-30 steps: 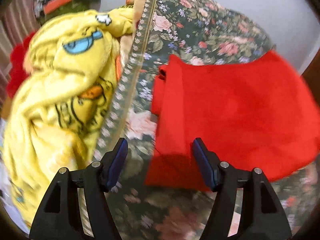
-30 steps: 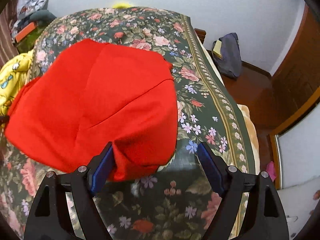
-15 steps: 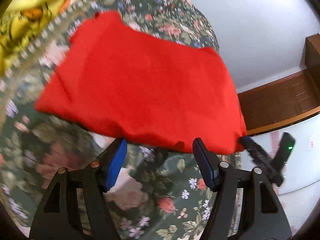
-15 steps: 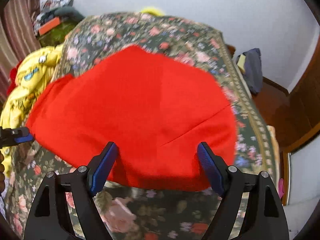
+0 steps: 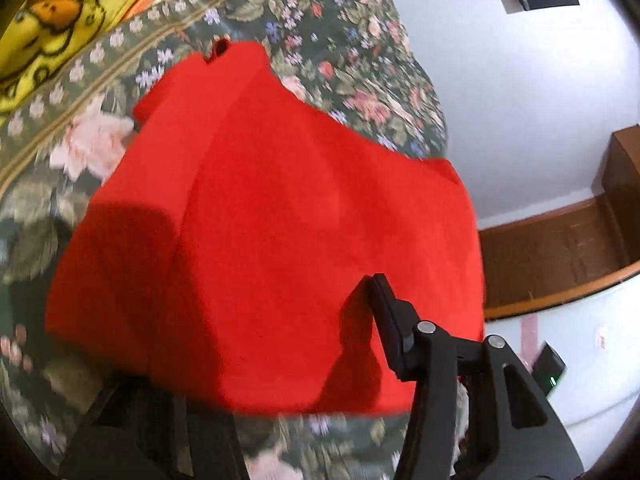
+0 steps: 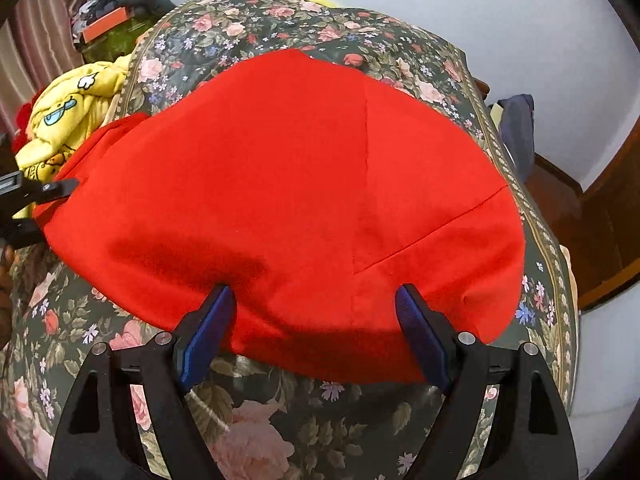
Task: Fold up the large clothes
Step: 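Grasp the folded jacket edge with the left gripper and lift it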
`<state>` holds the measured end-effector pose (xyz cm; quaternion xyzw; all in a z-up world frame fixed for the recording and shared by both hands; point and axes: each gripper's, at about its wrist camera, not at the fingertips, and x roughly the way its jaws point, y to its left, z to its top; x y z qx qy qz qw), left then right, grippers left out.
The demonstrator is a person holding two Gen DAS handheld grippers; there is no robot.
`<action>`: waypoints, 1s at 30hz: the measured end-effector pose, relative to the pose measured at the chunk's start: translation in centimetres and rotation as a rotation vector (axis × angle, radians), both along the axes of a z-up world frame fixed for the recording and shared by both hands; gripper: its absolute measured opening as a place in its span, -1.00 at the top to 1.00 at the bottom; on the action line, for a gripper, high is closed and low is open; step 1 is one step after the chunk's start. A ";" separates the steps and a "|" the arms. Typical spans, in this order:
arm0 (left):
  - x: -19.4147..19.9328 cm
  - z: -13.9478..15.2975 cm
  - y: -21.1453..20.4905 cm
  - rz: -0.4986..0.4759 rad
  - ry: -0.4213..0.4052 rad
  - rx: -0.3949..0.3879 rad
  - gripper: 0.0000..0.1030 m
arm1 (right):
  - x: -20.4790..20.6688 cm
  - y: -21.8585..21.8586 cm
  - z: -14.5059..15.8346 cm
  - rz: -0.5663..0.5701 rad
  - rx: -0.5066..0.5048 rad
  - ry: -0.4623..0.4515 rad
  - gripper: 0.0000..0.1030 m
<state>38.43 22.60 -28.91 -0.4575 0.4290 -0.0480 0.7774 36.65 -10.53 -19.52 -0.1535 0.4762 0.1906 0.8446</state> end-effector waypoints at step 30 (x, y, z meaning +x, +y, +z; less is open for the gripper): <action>-1.3 16.6 -0.3 0.143 -0.315 0.530 0.94 | 3.0 10.7 2.7 0.107 0.137 0.073 -0.57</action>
